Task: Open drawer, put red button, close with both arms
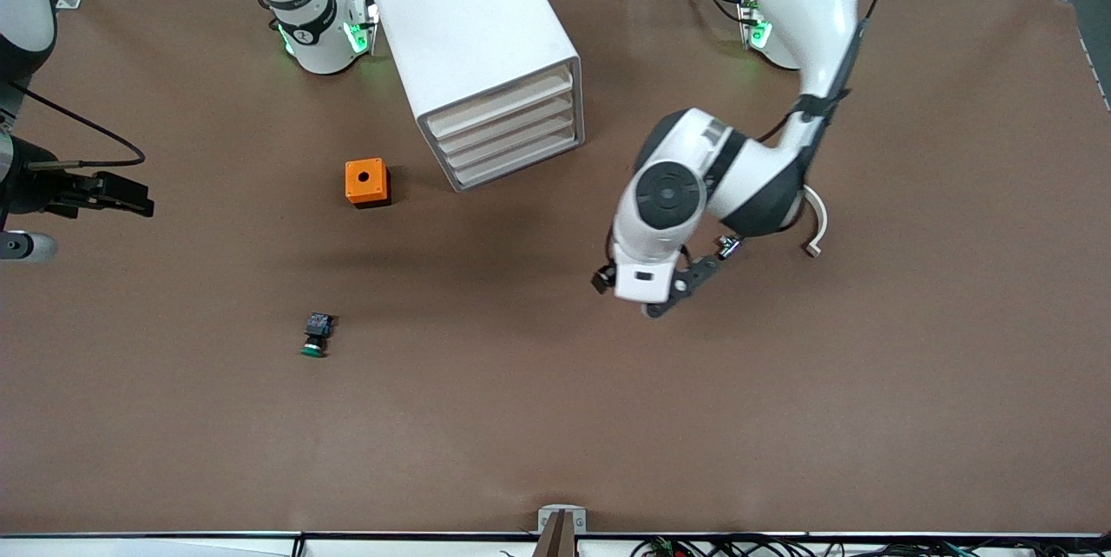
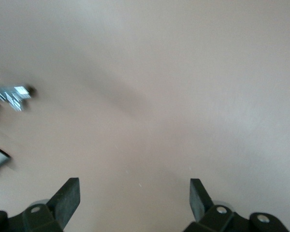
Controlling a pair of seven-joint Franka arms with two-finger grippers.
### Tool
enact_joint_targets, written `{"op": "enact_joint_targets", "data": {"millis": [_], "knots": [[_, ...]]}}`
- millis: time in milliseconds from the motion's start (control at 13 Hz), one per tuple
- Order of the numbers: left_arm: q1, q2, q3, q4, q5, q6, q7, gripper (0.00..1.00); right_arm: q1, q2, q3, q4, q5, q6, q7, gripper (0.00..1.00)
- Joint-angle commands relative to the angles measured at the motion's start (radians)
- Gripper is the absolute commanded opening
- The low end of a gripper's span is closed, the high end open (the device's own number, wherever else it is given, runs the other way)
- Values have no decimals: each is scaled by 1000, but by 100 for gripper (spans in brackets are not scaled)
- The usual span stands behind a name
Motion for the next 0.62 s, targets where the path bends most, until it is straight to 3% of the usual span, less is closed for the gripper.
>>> {"op": "enact_joint_targets", "data": {"millis": [0, 385, 538], "knots": [[116, -124, -9, -30, 20, -95, 138, 100, 3, -34, 11, 6, 11, -13, 18, 100], [251, -273, -9, -32, 117, -215, 376, 100, 2, -42, 11, 56, 17, -32, 4, 100], [300, -339, -10, -30, 120, -267, 449, 100, -1, -77, 2, 50, 56, -56, 19, 100]]}}
